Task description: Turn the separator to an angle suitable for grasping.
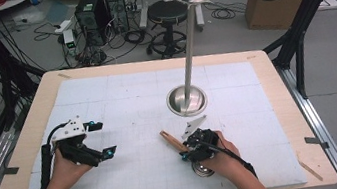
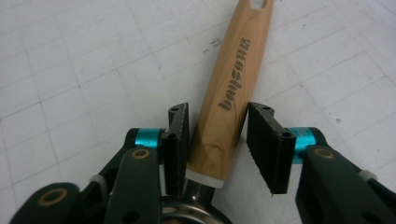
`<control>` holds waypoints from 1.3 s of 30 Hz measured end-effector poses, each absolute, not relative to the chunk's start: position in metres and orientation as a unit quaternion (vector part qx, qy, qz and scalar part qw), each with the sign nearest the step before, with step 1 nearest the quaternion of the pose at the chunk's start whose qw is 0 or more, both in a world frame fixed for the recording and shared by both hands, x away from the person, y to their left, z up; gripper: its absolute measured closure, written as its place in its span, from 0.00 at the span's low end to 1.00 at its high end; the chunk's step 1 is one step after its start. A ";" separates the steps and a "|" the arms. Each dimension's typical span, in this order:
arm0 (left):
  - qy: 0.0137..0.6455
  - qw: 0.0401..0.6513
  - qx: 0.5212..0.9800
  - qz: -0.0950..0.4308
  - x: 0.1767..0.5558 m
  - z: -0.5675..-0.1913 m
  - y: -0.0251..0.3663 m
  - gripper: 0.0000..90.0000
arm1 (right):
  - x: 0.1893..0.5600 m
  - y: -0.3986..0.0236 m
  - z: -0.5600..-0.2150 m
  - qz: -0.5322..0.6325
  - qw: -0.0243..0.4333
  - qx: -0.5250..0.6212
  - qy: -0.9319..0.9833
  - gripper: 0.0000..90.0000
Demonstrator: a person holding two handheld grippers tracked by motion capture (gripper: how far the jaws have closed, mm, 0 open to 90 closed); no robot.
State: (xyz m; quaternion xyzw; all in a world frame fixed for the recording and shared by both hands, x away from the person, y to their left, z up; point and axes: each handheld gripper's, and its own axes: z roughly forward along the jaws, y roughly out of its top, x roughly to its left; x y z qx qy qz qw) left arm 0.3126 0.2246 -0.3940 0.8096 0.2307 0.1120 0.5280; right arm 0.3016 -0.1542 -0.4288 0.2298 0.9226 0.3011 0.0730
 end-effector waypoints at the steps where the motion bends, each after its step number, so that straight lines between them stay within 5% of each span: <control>1: 0.231 0.527 0.810 0.112 0.313 -0.394 0.224 0.02 | 0.302 -0.154 -0.429 0.301 0.073 0.226 0.924 0.68; 21: 0.230 0.529 0.809 0.111 0.312 -0.394 0.225 0.02 | 0.302 -0.159 -0.426 0.290 0.070 0.211 0.931 0.74; 39: 0.231 0.529 0.809 0.110 0.313 -0.394 0.225 0.02 | 0.302 -0.160 -0.423 0.298 0.071 0.218 0.927 0.60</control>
